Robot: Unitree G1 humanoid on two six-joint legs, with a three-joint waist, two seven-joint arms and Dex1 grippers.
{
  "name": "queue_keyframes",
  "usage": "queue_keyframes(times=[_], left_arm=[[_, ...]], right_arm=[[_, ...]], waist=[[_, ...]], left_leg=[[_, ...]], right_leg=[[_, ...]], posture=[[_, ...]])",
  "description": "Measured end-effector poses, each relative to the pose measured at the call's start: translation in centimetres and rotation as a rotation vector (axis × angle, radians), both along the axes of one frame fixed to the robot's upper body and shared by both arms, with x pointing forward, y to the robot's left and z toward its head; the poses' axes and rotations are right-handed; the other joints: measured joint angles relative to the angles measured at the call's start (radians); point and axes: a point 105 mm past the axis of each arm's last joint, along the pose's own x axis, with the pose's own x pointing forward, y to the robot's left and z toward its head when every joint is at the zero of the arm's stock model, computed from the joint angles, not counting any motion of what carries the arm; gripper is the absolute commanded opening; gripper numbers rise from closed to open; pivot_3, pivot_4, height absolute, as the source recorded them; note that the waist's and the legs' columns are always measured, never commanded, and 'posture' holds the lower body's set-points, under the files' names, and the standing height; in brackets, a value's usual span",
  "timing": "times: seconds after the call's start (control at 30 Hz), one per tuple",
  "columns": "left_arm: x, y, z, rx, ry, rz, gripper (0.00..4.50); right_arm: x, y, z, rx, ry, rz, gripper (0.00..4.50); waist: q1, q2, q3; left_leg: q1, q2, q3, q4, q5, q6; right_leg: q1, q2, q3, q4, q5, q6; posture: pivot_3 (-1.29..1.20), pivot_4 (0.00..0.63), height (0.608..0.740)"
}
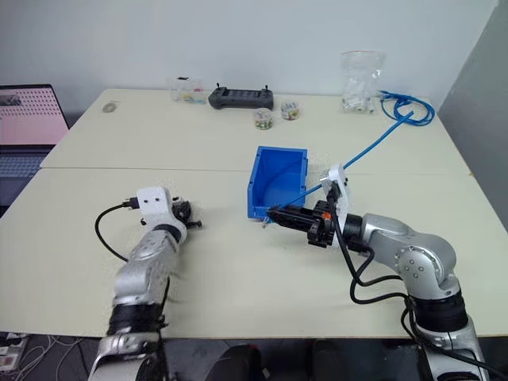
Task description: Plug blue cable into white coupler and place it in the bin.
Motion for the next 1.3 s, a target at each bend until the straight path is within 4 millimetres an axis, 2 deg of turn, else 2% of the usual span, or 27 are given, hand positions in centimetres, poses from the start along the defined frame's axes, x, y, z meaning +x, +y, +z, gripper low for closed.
queue_keyframes(times=[0.13, 0.2, 0.27, 0.33, 0.43, 0.67, 0.8, 0.93, 1.1, 1.3], left_arm=[[-3.6, -4.2, 1.1, 0.095, 0.018, -0.472, 0.82], [-5.5, -6.9, 2.1, 0.138, 0.01, -0.735, 0.82], [-7.4, -8.7, 2.4, 0.179, 0.019, -0.944, 0.82], [-8.6, -9.5, 1.9, 0.229, 0.049, -1.095, 0.82], [-9.2, -10.5, 1.3, 0.334, 0.068, -1.285, 0.82], [-8.2, -10.7, -1.3, 0.458, 0.123, -1.425, 0.82], [-7.8, -11.0, -1.3, 0.51, 0.098, -1.467, 0.82], [-7.7, -11.3, -1.3, 0.515, 0.096, -1.486, 0.82], [-7.8, -11.4, -1.4, 0.51, 0.097, -1.489, 0.82], [-7.9, -11.3, -1.4, 0.5, 0.104, -1.483, 0.82]], right_arm=[[-1.0, -0.9, -1.4, -0.068, 0.002, -0.026, 0.08], [-1.4, -1.0, -1.5, -0.085, -0.011, -0.028, 0.08], [-1.7, -1.0, -1.5, -0.093, -0.026, -0.03, 0.08], [-1.7, -1.2, -1.8, -0.109, -0.034, -0.043, 0.08], [-1.9, -1.5, -2.2, -0.126, -0.04, -0.063, 0.08], [-2.0, -1.6, -2.4, -0.169, -0.115, -0.079, 0.08], [-2.3, -0.7, -3.0, -0.207, -0.159, -0.032, 0.08], [-2.2, 1.4, -3.6, -0.243, -0.232, 0.047, 0.08], [-1.3, 3.1, -4.8, -0.268, -0.275, 0.09, 0.08], [-0.9, 4.0, -6.1, -0.305, -0.325, 0.112, 0.08]], waist=[[0.003, 0.0, 0.0], [0.001, 0.0, 0.0], [0.001, 0.001, 0.0], [-0.003, 0.001, 0.0], [-0.002, 0.001, 0.0], [-0.005, 0.001, 0.0], [-0.004, 0.001, 0.0], [-0.005, 0.001, 0.0], [-0.004, 0.001, -0.001], [-0.005, 0.001, -0.001]], left_leg=[[0.001, 0.0, 0.0, 0.0, -0.002, 0.003], [0.001, 0.0, 0.0, 0.0, -0.002, 0.004], [0.002, 0.001, 0.001, -0.001, -0.002, 0.004], [0.003, 0.001, 0.001, -0.001, -0.002, 0.004], [0.002, 0.001, 0.001, -0.001, -0.002, 0.004], [0.002, 0.001, 0.001, -0.001, -0.002, 0.005], [0.002, 0.001, 0.001, -0.001, -0.002, 0.005], [0.002, 0.001, 0.001, 0.0, -0.002, 0.005], [0.002, 0.001, 0.001, 0.0, -0.002, 0.005], [0.002, 0.001, 0.0, 0.0, -0.002, 0.005]], right_leg=[[0.0, 0.0, 0.0, 0.0, 0.0, 0.0], [0.001, 0.001, 0.0, -0.001, 0.0, 0.0], [0.001, 0.001, 0.001, 0.0, -0.001, -0.001], [0.001, 0.002, 0.001, 0.0, -0.001, -0.001], [0.001, 0.003, 0.0, 0.0, -0.001, -0.001], [0.001, 0.003, 0.0, 0.0, -0.001, -0.001], [0.001, 0.003, 0.0, 0.0, -0.001, 0.0], [0.001, 0.003, 0.0, 0.0, -0.001, 0.0], [0.001, 0.003, 0.0, 0.0, -0.001, 0.0], [0.001, 0.002, 0.0, 0.001, -0.001, -0.001]], posture=[[0.0, 0.15, 0.74], [0.0, 0.15, 0.74], [0.0, 0.15, 0.74], [0.0, 0.15, 0.74], [0.0, 0.15, 0.74], [0.0, 0.15, 0.74], [0.0, 0.15, 0.74], [0.0, 0.15, 0.74], [0.0, 0.15, 0.74], [0.0, 0.15, 0.74]])
